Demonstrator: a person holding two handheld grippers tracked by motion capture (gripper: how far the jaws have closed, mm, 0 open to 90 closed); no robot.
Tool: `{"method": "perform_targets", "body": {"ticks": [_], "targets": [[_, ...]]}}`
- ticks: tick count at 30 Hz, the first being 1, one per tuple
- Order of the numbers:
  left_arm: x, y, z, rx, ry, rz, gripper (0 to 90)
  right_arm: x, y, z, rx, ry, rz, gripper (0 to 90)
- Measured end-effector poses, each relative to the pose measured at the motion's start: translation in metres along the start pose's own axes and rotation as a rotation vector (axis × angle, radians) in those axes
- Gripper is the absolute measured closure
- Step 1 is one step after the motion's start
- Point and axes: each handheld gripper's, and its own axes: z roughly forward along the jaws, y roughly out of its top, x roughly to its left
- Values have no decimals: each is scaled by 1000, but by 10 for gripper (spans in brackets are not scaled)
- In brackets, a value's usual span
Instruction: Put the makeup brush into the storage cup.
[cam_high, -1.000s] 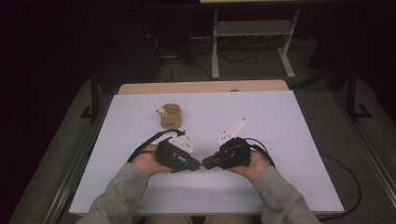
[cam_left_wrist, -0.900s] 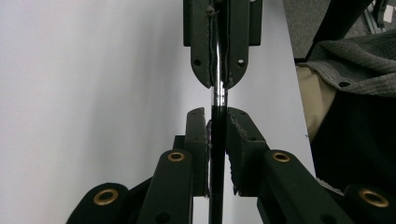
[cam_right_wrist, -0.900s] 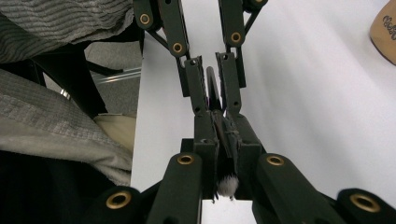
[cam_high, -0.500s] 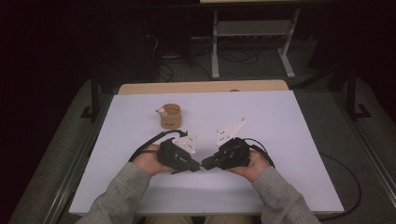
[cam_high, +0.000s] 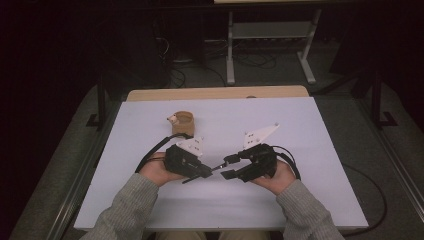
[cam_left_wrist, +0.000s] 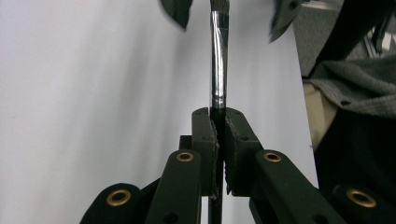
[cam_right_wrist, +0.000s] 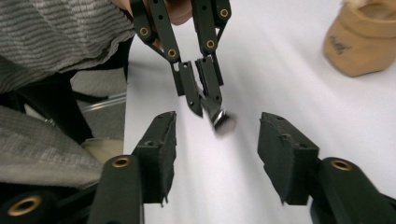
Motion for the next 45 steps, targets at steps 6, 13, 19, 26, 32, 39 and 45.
{"method": "perform_targets", "body": {"ticks": [6,13,19,26,32,39,45], "targets": [[7,-3,-6,-43,21,-43,840,-1,-10,-14,-33,-52,19,404],[12,-5,-11,-72,45,-77,839,-6,-28,-31,-68,-121,60,370],[17,-7,-16,-103,58,-99,840,-9,-42,-44,-82,-182,98,342],[24,-11,-22,-140,73,-131,840,-11,-55,-54,-82,-250,124,296],[31,-14,-28,-169,91,-162,840,-14,-66,-61,-87,-285,147,280],[40,-16,-34,-198,113,-190,840,-15,-75,-65,-77,-315,159,264],[46,-18,-41,-226,129,-212,840,-16,-82,-68,-79,-327,177,261]]}}
